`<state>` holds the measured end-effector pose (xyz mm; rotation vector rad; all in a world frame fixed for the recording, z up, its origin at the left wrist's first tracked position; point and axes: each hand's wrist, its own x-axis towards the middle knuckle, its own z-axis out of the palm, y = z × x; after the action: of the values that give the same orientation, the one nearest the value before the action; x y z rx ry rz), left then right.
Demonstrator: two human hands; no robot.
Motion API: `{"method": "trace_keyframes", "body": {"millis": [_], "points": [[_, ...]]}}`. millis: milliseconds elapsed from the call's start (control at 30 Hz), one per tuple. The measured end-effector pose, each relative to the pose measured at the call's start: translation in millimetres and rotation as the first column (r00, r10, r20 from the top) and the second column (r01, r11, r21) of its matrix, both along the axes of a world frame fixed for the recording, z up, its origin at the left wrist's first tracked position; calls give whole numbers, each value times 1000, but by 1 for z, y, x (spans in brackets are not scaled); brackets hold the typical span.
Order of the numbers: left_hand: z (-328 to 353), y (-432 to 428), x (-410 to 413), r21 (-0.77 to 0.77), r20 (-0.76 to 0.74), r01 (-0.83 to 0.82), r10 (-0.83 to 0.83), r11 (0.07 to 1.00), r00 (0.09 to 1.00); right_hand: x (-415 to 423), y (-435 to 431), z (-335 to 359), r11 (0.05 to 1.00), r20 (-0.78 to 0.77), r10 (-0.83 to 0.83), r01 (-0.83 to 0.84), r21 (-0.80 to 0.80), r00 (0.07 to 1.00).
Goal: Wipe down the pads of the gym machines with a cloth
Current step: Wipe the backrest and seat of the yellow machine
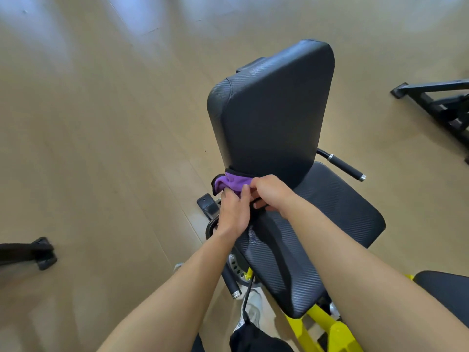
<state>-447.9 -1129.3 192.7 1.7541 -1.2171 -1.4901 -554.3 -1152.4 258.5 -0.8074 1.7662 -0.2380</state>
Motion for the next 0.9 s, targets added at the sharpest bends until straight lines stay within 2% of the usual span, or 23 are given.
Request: {"method": "trace_keyframes", "body": {"millis": [100, 167, 267, 400, 467, 533, 633, 700, 733, 800, 900], "points": [[3, -8, -6, -40, -11, -40, 40, 998, 999, -7, -3, -1, 997, -152, -8, -3, -72, 988], [11, -14, -8, -73, 17, -98, 99, 992, 995, -10, -7, 2, 993, -200, -56, 34, -113, 978], [34, -24, -4, -195, 44, -149, 160, 970, 986, -14, -16, 15, 984, -167, -114, 88, -153, 979], [82, -52, 2, -426, -47, -238, 242, 873, 969, -12, -29, 33, 969, -132, -147, 115, -220, 980], [103, -74, 3, -585, -55, -212, 222, 783, 973, -10, -34, 43, 957, -116, -180, 147, -249, 977], [118, -96, 2, -705, 22, -100, 162, 702, 986, -8, -39, 53, 938, -103, -227, 189, -290, 968], [117, -117, 6, -764, 199, 93, 96, 639, 975, -9, -45, 66, 909, -85, -285, 241, -339, 955], [107, -110, 8, -790, 177, 70, 118, 609, 977, -8, -44, 71, 890, -70, -313, 267, -369, 947], [103, -102, 7, -780, 126, 19, 128, 625, 984, -8, -42, 73, 885, -65, -324, 278, -374, 944], [92, -75, -2, -675, 90, -104, 221, 730, 971, -8, -40, 74, 885, -48, -332, 293, -362, 942], [79, -45, -20, -479, 151, -271, 382, 835, 912, -8, -36, 69, 888, -24, -333, 304, -345, 943]]}}
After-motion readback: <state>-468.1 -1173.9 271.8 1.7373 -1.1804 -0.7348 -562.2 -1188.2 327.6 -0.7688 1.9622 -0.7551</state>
